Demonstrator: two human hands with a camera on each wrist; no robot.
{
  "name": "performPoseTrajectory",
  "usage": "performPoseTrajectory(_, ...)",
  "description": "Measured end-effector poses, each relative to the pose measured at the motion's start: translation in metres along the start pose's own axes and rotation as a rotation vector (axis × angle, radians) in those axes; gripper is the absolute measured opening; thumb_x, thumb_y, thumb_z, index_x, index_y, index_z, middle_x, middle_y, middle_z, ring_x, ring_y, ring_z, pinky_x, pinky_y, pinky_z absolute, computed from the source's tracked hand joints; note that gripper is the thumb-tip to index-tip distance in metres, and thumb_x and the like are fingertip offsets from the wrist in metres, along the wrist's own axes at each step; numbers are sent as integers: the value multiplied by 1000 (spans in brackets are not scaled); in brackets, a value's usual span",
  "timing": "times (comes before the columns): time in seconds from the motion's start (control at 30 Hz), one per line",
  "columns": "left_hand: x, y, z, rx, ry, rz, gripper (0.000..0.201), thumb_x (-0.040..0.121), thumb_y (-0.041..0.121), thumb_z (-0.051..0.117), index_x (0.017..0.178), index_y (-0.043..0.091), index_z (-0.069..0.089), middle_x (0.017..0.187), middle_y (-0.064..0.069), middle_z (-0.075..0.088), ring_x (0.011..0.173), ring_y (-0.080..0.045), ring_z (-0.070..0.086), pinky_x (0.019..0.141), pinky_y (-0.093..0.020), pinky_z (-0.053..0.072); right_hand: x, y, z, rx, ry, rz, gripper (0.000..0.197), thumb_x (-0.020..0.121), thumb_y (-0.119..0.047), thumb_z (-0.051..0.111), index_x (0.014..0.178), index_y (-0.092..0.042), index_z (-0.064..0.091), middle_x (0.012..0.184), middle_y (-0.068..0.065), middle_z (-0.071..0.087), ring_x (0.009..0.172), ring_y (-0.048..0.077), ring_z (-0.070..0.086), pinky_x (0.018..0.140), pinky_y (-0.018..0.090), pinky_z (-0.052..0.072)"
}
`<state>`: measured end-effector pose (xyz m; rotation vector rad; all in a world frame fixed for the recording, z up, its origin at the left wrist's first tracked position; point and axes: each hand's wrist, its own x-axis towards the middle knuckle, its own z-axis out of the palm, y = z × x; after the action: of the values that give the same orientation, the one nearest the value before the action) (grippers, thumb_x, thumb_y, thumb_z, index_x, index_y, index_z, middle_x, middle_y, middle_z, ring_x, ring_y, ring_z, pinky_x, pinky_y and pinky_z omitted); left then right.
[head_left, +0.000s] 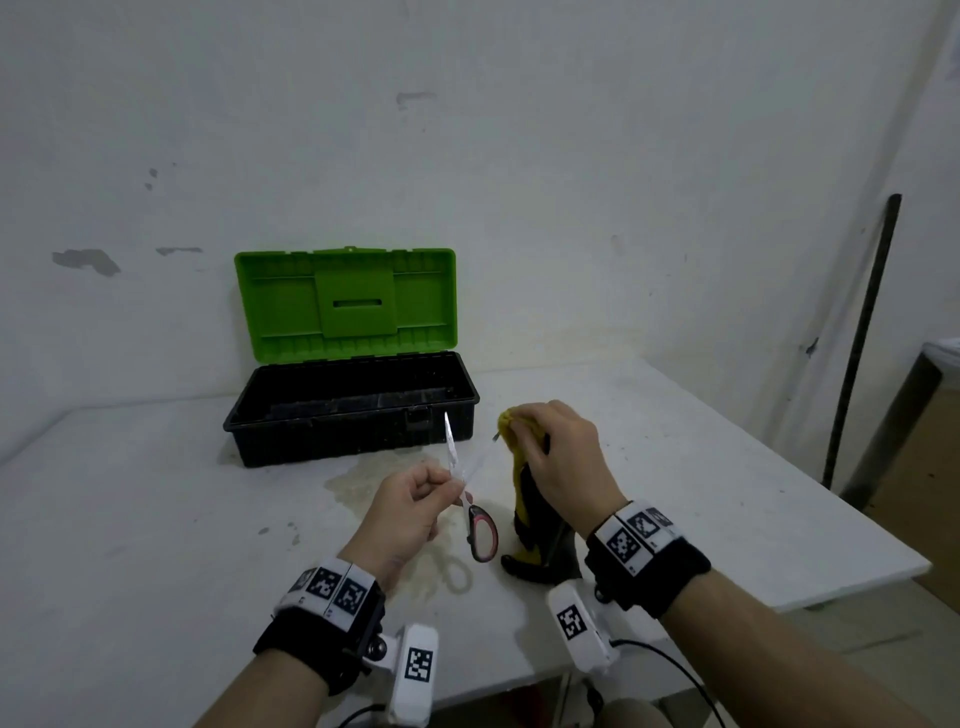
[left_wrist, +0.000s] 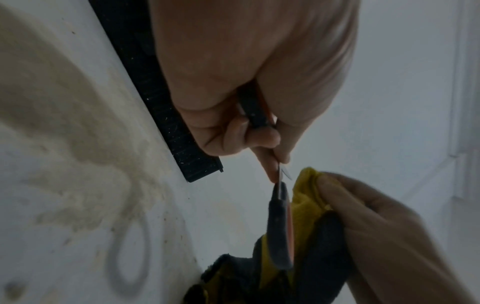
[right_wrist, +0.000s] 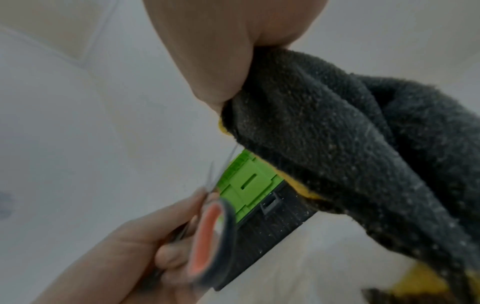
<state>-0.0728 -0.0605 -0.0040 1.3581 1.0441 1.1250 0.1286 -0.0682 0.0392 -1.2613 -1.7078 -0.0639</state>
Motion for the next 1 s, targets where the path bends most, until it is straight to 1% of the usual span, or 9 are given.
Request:
performPoseTrajectory(0.07, 1, 1, 1, -5, 2, -1, 9, 95, 13, 65, 94, 4, 66, 76, -4, 71, 46, -5, 40, 47, -19, 35, -10, -12, 4, 18, -117, -61, 12, 94, -19, 62, 102, -19, 71, 91, 0, 64, 82, 12, 59, 77, 19, 45)
performPoseTrajectory(0.17, 1, 1, 4, 20, -22, 10, 12, 96, 14, 65, 96, 2, 68, 73, -1, 70, 47, -6, 40, 47, -19, 35, -21, -17, 13, 11, -286, -46, 14, 96, -23, 58, 101, -21, 70, 93, -1, 61, 82, 15, 59, 76, 29, 49)
performPoseTrajectory(0.3, 0, -2, 0, 30, -35, 11, 13, 95, 12, 66, 96, 0, 67, 72, -2, 70, 49, -10, 39, 46, -20, 35, -9, -2, 9, -47, -223, 82, 15, 95, -20, 57, 98, -20, 71, 91, -1, 61, 82, 16, 59, 80, 34, 50)
performPoseTrajectory(0.4, 0, -4, -1, 34, -24, -13, 10, 95, 12, 66, 96, 3, 69, 75, -3, 71, 47, -11, 39, 47, -22, 36, -3, -1, 1, -83, -165, 122, 15, 95, -21, 57, 100, -19, 71, 94, 0, 63, 86, 16, 58, 82, 31, 49)
performPoseTrajectory(0.5, 1, -2, 1, 9, -25, -33, 12, 95, 15, 66, 97, 3, 69, 76, -3, 70, 46, -10, 41, 47, -23, 38, -11, -16, 3, -37, -280, 15, 16, 96, -25, 57, 102, -20, 71, 94, -1, 62, 85, 14, 57, 79, 26, 47)
performPoseTrajectory(0.6, 1, 0, 4, 0, -66, -63, 11, 95, 16, 67, 96, 6, 69, 74, 0, 65, 48, -9, 41, 47, -23, 38, -21, -18, 11, -59, -375, 20, 18, 97, -28, 54, 99, -20, 70, 93, -1, 60, 84, 17, 57, 77, 34, 50)
performPoseTrajectory(0.8, -2, 2, 0, -23, -128, -183, 16, 90, -6, 64, 103, 3, 67, 75, -4, 58, 58, -11, 48, 54, -24, 45, -18, -6, 11, -96, -330, 105, 17, 97, -25, 53, 92, -20, 69, 89, -2, 58, 81, 17, 57, 76, 34, 51)
performPoseTrajectory(0.9, 2, 4, -4, -5, -63, -159, 18, 88, -1, 71, 103, 8, 71, 81, -5, 61, 73, -14, 59, 65, -25, 54, -19, -7, 11, -107, -337, 114, 17, 97, -25, 53, 97, -20, 69, 91, -1, 59, 84, 18, 57, 77, 31, 48)
performPoseTrajectory(1.0, 6, 2, -5, -56, 41, -115, 16, 83, 3, 77, 97, 7, 71, 86, -6, 69, 78, -16, 67, 69, -27, 55, -17, -9, 11, -106, -325, 116, 17, 96, -24, 54, 100, -18, 69, 92, 1, 60, 85, 19, 57, 77, 30, 47)
